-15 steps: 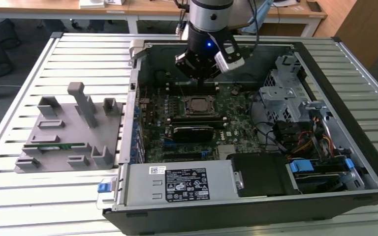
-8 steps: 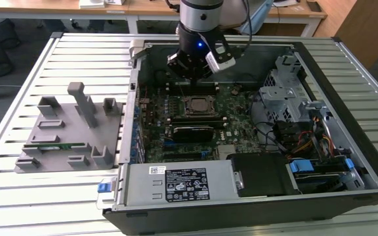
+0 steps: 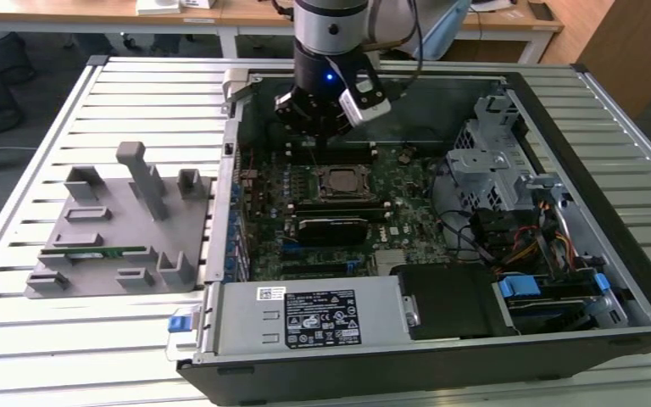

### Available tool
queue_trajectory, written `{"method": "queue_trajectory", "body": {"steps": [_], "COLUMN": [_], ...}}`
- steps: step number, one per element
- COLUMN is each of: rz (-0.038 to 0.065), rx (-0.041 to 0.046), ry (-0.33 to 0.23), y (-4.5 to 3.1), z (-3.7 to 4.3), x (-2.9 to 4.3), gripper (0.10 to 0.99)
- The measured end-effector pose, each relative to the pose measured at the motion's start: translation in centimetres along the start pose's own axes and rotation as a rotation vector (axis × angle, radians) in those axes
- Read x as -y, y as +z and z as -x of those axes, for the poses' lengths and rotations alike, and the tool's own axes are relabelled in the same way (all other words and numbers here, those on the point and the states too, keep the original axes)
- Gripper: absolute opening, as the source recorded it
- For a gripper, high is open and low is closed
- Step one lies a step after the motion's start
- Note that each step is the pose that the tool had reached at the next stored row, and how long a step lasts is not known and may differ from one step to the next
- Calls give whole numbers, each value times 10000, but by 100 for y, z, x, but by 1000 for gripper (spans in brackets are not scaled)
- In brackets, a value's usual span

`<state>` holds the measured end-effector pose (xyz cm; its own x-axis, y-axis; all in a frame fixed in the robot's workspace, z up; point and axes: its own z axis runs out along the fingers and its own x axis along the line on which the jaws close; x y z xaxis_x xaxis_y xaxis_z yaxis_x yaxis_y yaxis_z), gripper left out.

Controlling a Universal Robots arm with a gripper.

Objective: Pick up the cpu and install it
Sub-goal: 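Install the first cpu locking lever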

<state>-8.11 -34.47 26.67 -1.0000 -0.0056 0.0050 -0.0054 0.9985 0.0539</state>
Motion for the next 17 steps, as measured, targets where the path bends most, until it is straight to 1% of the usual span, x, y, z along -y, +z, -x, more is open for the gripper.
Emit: {"method": "queue_trajectory", "body": {"steps": [3,6,7,9,14,17], "rz": [0,4,7,8,7,6], "rx": [7,38,48,56,56,55], "ry": [-4,-5,-6,-6,-6,-7], "y": [3,7,9,13,19,25], "z": [-76,-174,-196,-225,-270,-283], "x": [0,-1,-1,-3,-29,-66], "gripper": [106,106,106,106,106,106]}}
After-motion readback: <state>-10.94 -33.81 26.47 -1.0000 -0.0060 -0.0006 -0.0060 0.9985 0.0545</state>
